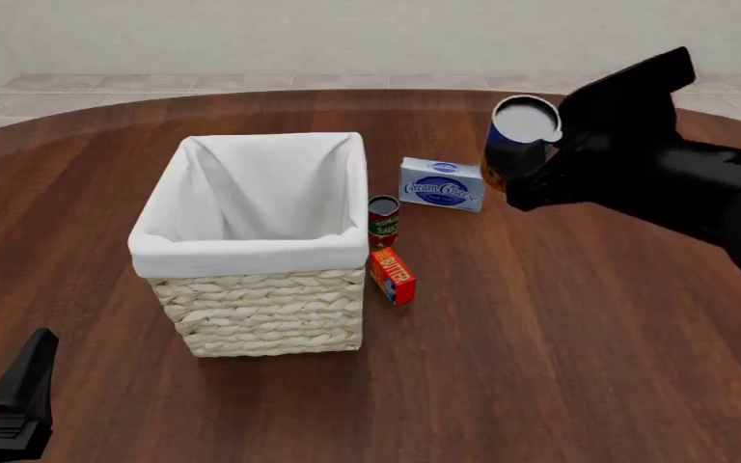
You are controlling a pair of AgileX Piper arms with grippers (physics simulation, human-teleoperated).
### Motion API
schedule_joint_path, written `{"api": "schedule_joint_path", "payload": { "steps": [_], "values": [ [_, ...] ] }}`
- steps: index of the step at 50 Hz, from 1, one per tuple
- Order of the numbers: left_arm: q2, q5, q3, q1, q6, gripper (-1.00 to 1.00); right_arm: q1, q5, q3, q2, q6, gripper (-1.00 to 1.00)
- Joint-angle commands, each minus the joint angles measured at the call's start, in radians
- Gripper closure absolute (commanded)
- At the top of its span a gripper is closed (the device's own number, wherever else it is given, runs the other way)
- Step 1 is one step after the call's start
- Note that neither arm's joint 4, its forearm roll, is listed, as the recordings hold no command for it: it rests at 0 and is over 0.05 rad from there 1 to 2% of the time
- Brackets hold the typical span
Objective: Pick up the alphabet soup and put it in the basket.
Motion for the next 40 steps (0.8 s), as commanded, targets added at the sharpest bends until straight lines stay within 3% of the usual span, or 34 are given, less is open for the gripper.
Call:
{"api": "schedule_joint_path", "payload": {
  "steps": [1, 40],
  "values": [
    [0.000, 0.000, 0.000, 0.000, 0.000, -1.00, 0.016, 0.015, -0.063, 0.022, -0.001, 1.00],
    [0.000, 0.000, 0.000, 0.000, 0.000, -1.00, 0.113, 0.036, -0.240, 0.178, -0.042, 1.00]
  ]
}}
